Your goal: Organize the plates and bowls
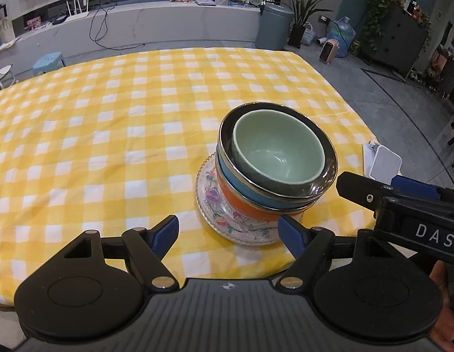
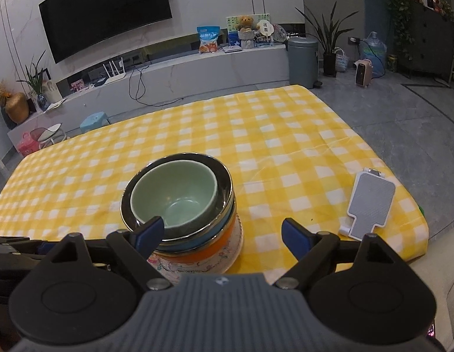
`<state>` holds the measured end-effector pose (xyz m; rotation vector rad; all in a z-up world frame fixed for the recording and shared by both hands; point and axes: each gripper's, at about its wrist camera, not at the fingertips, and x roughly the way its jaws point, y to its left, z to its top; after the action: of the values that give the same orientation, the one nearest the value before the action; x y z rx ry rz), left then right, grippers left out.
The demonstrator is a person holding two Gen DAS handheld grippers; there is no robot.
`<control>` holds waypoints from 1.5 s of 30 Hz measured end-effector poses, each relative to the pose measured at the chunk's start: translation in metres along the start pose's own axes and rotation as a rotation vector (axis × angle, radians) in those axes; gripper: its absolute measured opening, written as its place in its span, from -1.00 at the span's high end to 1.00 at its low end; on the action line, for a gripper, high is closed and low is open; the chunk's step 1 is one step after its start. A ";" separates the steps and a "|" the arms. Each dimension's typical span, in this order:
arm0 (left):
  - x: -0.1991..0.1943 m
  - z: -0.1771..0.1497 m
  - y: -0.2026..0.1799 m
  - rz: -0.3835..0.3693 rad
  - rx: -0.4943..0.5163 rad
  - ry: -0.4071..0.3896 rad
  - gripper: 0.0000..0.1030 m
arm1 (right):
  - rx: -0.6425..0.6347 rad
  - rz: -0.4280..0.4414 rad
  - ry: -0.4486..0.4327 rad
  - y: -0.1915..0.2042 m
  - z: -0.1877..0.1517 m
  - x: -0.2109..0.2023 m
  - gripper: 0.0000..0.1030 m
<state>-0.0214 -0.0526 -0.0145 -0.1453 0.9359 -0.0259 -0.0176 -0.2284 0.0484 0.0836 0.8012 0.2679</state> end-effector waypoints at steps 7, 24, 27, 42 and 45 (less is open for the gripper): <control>0.000 -0.002 0.000 -0.004 0.004 0.008 -0.78 | -0.006 -0.007 0.008 0.002 -0.002 0.001 -0.68; 0.000 -0.002 0.000 -0.004 0.001 0.013 -0.78 | -0.009 -0.009 0.008 0.002 -0.002 0.001 -0.72; 0.000 -0.002 0.000 -0.006 -0.001 0.015 -0.79 | -0.009 -0.009 0.008 0.002 -0.002 0.001 -0.72; -0.001 -0.003 -0.001 -0.009 -0.001 0.014 -0.79 | -0.009 -0.011 0.008 0.002 -0.002 0.001 -0.74; -0.002 -0.003 -0.002 -0.010 -0.002 0.013 -0.79 | -0.009 -0.011 0.008 0.002 -0.002 0.001 -0.74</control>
<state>-0.0246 -0.0547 -0.0147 -0.1513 0.9482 -0.0352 -0.0183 -0.2260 0.0465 0.0701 0.8084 0.2617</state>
